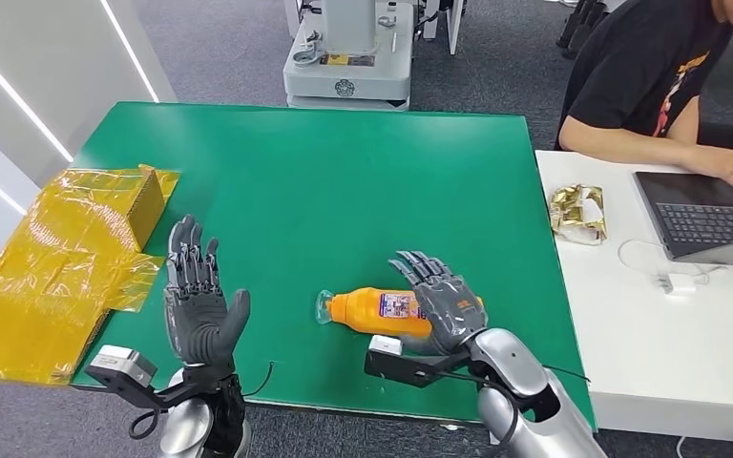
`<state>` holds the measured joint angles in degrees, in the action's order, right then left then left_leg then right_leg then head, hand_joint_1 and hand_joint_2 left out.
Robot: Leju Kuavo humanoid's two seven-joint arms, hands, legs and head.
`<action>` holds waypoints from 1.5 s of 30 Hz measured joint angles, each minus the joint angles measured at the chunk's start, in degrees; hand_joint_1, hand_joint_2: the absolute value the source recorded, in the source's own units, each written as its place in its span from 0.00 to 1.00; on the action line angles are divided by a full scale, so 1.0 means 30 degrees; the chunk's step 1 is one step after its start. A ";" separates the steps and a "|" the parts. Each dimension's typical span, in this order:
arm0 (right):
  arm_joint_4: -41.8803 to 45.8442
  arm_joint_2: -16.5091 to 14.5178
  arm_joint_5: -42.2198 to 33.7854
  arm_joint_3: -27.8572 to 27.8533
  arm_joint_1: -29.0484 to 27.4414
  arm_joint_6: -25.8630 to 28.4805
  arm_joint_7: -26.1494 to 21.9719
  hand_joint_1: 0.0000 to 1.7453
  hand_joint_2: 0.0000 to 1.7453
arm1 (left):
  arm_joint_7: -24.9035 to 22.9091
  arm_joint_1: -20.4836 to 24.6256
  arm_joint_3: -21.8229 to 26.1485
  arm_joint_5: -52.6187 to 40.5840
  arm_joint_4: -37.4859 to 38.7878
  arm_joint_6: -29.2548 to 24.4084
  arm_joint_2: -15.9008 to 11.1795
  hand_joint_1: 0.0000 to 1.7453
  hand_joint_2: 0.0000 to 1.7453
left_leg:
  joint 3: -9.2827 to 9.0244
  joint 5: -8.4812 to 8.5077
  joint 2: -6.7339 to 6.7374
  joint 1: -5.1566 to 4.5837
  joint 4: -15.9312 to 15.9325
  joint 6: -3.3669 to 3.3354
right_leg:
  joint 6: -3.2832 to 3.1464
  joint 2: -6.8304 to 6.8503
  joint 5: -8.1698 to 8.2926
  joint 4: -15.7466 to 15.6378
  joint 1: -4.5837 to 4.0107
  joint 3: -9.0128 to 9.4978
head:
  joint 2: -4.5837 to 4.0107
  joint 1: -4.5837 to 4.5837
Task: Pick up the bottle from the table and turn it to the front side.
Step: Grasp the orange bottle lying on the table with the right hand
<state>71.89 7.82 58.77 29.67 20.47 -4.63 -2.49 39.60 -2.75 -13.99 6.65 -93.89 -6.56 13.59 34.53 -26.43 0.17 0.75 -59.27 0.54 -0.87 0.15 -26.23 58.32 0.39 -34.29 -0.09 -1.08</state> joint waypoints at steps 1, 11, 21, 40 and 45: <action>-0.0456 0.0084 0.0024 0.0005 0.0199 -0.0025 0.0157 0.00 1.00 | -0.0002 0.0013 0.0000 0.0026 0.0033 0.0065 0.0000 0.00 1.00 | 0.0000 0.0000 0.0000 0.0000 -0.0001 0.0000 | 0.0000 0.0000 0.0000 0.0000 0.0000 0.0000 | 0.0000 0.0002; -0.4839 0.0383 -0.0466 0.0084 0.1812 -0.0273 0.0172 0.00 1.00 | -0.0067 0.0618 0.0000 0.0264 0.0661 0.0337 -0.0005 0.00 1.00 | -0.0002 0.0001 0.0000 0.0000 -0.0011 -0.0001 | -0.0001 -0.0002 0.0005 0.0002 0.0000 0.0000 | 0.0000 0.0002; -0.8192 0.0357 -0.1002 0.0217 0.3330 -0.0346 0.0003 0.34 1.00 | -0.0180 0.1012 0.0000 0.0475 0.1140 0.0226 -0.0014 0.00 1.00 | -0.0009 0.0001 0.0006 0.0000 -0.0011 -0.0001 | -0.0001 -0.0007 0.0007 0.0002 0.0000 0.0007 | 0.0000 0.0003; -1.0540 -0.0127 -0.1535 0.0308 0.4312 0.1423 -0.1438 1.00 1.00 | -0.0164 0.0999 0.0000 0.0648 0.1213 -0.0244 -0.0027 0.00 1.00 | -0.0036 0.0009 0.0003 -0.0001 -0.0014 -0.0012 | 0.0002 -0.0004 0.0012 0.0002 0.0000 0.0041 | 0.0000 0.0004; -1.0437 -0.0453 -0.2072 0.0232 0.4014 0.3164 -0.1724 1.00 1.00 | -0.0022 0.0913 0.0000 0.0641 0.1213 -0.0590 -0.0027 0.00 1.00 | -0.0021 0.0009 -0.0001 0.0002 -0.0012 -0.0011 | 0.0001 0.0000 0.0012 0.0007 -0.0002 0.0028 | 0.0000 0.0000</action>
<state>40.58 6.46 52.56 30.37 32.52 4.86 -7.66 39.53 -0.01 -13.99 8.57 -90.25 -8.33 13.51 34.47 -26.40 0.17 0.75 -59.31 0.51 -0.87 0.14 -26.19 58.34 0.38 -34.21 -0.09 -1.08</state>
